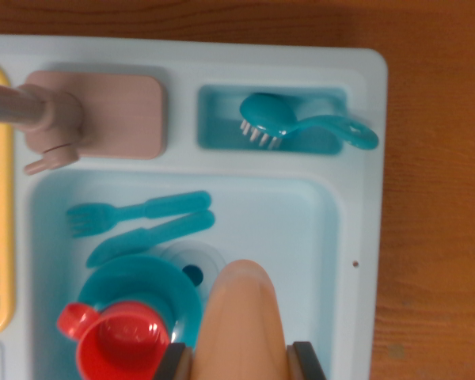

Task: Pick detergent from the sink

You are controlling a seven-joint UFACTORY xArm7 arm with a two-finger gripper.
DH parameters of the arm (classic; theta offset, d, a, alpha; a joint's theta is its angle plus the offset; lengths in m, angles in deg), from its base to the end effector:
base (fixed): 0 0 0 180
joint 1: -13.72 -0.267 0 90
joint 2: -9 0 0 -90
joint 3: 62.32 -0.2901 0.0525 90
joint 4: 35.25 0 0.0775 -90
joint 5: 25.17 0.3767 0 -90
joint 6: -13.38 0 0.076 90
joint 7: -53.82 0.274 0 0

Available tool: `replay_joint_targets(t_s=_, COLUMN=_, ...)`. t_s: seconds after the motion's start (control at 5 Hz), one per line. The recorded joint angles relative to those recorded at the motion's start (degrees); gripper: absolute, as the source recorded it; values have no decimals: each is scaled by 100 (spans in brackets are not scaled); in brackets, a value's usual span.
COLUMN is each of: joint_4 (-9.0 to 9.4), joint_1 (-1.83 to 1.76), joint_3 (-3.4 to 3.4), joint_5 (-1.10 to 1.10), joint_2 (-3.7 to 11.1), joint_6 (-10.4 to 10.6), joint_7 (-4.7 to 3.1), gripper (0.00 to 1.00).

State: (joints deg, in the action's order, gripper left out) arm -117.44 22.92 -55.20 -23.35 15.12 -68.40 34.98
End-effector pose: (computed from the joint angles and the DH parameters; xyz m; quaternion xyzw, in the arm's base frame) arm 0.4974 -0.1368 0.2546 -0.9986 -0.0189 0.0444 0.0235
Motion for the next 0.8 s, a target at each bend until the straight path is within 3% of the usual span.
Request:
replay_joint_targets(t_s=0.2, joint_4=-168, joint_1=-2, joint_3=3, joint_5=-10, joint_2=-54, joint_6=-222, joint_7=10, gripper=100)
replay_joint_targets(t_s=0.4, joint_4=-168, joint_1=-2, joint_3=3, joint_5=-10, joint_2=-54, joint_6=-222, joint_7=10, gripper=100)
replay_joint_targets(t_s=0.6, joint_4=-324, joint_1=-4, joint_3=6, joint_5=-20, joint_2=-105, joint_6=-428, joint_7=19, gripper=100)
replay_joint_targets(t_s=0.8, joint_4=-324, joint_1=-4, joint_3=6, joint_5=-20, joint_2=-105, joint_6=-428, joint_7=19, gripper=100)
